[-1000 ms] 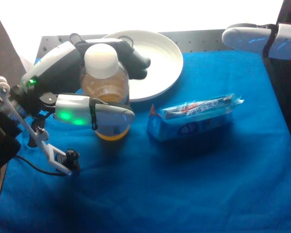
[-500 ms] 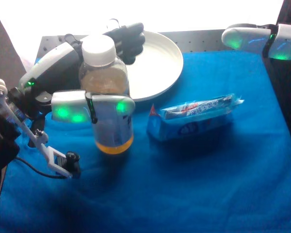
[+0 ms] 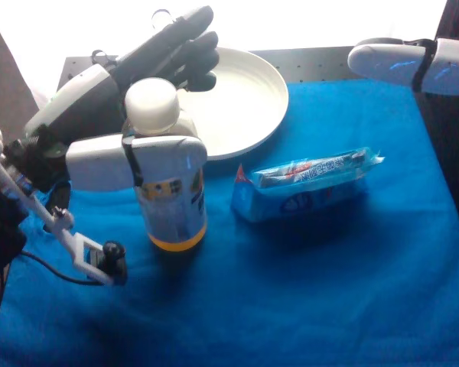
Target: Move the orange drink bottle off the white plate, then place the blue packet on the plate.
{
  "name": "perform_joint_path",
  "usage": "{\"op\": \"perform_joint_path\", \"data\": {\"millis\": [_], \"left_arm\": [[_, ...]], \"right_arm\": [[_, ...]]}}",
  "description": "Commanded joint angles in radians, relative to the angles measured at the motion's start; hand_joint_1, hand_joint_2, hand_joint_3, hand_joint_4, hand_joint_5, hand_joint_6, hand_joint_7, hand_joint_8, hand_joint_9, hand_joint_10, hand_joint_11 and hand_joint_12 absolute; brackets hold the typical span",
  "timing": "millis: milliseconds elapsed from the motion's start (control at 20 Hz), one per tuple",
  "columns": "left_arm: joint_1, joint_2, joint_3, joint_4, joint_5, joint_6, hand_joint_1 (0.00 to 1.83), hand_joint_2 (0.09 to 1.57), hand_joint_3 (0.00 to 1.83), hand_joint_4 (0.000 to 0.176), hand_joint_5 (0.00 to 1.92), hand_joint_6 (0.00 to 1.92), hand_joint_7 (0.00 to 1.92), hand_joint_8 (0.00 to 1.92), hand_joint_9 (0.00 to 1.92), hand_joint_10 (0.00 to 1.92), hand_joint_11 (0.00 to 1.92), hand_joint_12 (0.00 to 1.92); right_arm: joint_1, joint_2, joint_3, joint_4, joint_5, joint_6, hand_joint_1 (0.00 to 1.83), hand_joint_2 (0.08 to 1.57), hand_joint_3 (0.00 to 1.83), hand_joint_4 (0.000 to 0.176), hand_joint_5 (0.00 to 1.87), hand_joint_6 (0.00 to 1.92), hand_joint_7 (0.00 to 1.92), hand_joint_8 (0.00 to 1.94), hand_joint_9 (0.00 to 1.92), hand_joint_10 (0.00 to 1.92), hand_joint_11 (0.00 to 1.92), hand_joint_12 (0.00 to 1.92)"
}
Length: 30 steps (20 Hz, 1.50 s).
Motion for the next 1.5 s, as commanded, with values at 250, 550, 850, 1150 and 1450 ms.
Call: {"op": "perform_joint_path", "data": {"millis": [250,550,850,1150,1450], "left_arm": [[0.014,0.035,-0.036,-0.017,-0.146,0.01,0.63,0.9,0.0,0.176,0.0,0.0,0.0,0.0,0.0,0.0,0.0,0.0],[0.055,0.065,-0.07,-0.017,-0.163,0.011,0.71,0.85,0.0,0.176,0.0,0.0,0.0,0.0,0.0,0.0,0.0,0.0],[0.115,0.159,-0.153,-0.048,-0.228,0.1,0.55,0.74,0.0,0.176,0.0,0.0,0.0,0.0,0.0,0.0,0.0,0.0],[0.157,0.189,-0.155,-0.122,-0.267,0.131,0.54,0.75,0.0,0.176,0.0,0.0,0.0,0.0,0.0,0.0,0.0,0.0],[0.154,0.224,-0.162,-0.137,-0.267,0.148,0.52,0.81,0.01,0.176,0.0,0.0,0.0,0.0,0.0,0.0,0.0,0.0]], "right_arm": [[0.008,0.0,0.004,0.014,0.114,0.008,0.58,0.83,0.0,0.063,0.11,0.01,0.36,0.0,0.32,0.0,0.0,0.99],[0.008,0.001,-0.001,0.012,0.114,0.011,0.56,0.78,0.0,0.143,0.0,0.0,0.25,0.0,0.24,0.0,0.0,1.1],[0.003,0.006,-0.005,-0.024,0.083,0.036,0.64,0.71,0.0,0.176,0.0,0.0,0.05,0.0,0.03,0.0,0.0,0.69],[0.003,0.006,0.001,-0.09,0.005,0.063,0.59,0.75,0.01,0.176,0.0,0.0,0.01,0.0,0.03,0.01,0.0,0.56],[0.003,-0.01,0.016,-0.156,-0.061,0.106,0.61,0.61,0.0,0.159,0.0,0.0,0.03,0.01,0.09,0.01,0.0,0.92]]}}
